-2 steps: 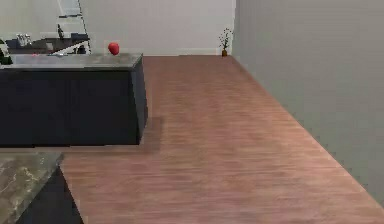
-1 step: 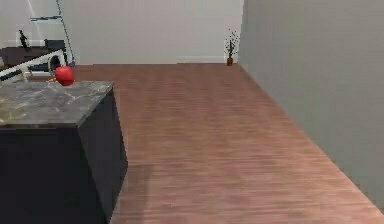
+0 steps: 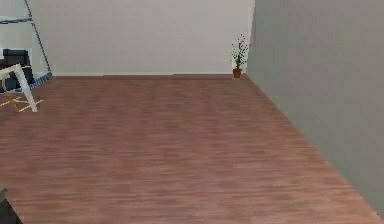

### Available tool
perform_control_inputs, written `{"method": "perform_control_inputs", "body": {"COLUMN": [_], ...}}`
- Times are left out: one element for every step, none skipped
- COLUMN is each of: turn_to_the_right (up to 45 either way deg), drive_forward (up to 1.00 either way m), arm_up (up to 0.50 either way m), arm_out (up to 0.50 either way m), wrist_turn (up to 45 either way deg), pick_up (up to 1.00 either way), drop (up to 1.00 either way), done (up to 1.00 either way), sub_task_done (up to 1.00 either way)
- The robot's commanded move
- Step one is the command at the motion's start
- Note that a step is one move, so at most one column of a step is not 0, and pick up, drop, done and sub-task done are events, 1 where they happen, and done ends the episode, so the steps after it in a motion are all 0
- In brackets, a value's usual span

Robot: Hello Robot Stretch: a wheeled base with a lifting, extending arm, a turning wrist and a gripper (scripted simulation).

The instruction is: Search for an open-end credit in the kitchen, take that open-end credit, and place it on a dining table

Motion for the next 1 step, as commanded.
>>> {"method": "perform_control_inputs", "body": {"turn_to_the_right": [-3.0], "drive_forward": [0.0], "arm_up": [0.0], "arm_out": [0.0], "wrist_turn": [0.0], "pick_up": [0.0], "drop": [0.0], "done": [0.0], "sub_task_done": [0.0]}}
